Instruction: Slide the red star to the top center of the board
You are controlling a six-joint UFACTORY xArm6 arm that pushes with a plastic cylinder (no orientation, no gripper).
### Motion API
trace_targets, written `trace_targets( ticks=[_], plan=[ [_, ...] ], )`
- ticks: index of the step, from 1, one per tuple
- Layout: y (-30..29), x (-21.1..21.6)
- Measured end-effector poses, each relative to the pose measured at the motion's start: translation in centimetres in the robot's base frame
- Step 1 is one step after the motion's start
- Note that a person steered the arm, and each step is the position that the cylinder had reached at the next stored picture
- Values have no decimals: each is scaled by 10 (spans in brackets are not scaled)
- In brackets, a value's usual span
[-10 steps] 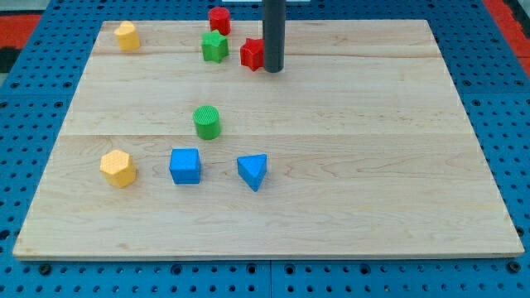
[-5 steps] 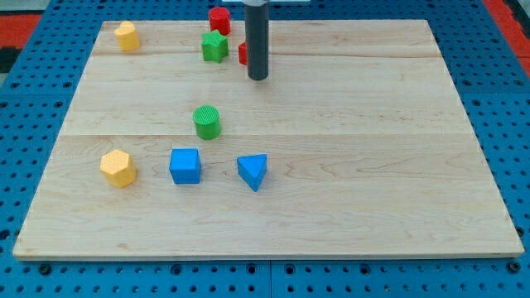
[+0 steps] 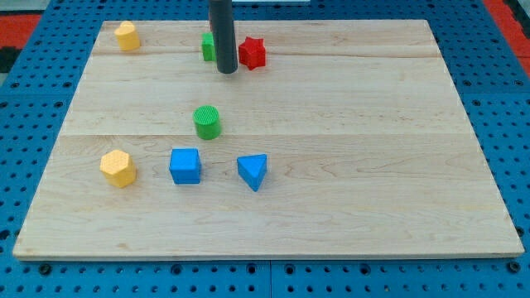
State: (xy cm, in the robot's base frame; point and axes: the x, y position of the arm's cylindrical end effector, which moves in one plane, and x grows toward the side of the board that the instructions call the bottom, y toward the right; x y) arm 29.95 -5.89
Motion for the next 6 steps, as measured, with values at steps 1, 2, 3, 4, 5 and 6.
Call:
trace_targets(
  ticks=[1, 2, 3, 4, 5, 6],
  plan=[
    [17, -14],
    [43, -24],
    [59, -35],
    [84, -44],
    [109, -44],
    [123, -43]
  ],
)
